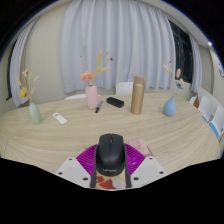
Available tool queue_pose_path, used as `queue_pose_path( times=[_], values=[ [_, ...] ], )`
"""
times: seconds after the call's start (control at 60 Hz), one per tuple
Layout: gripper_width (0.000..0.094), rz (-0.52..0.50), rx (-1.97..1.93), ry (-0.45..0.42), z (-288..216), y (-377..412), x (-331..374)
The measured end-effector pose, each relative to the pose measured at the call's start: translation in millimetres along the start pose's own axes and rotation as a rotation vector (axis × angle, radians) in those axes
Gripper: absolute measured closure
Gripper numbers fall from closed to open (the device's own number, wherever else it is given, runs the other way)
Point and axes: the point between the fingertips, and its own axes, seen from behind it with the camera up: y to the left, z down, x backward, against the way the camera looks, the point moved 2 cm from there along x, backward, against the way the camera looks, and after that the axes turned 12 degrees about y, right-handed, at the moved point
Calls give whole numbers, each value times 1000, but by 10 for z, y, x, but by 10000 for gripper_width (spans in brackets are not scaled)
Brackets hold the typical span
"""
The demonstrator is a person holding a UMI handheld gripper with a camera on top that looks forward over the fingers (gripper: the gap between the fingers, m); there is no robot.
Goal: Arrange mouse
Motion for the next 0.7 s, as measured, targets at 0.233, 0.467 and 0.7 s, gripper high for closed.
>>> queue_pose_path(
  times=[0.233, 0.467, 0.7],
  values=[
    [539, 8, 11, 117, 700, -379, -572],
    [116, -17, 21, 141, 771, -357, -594],
    [79, -47, 110, 28, 448, 123, 385]
  ],
)
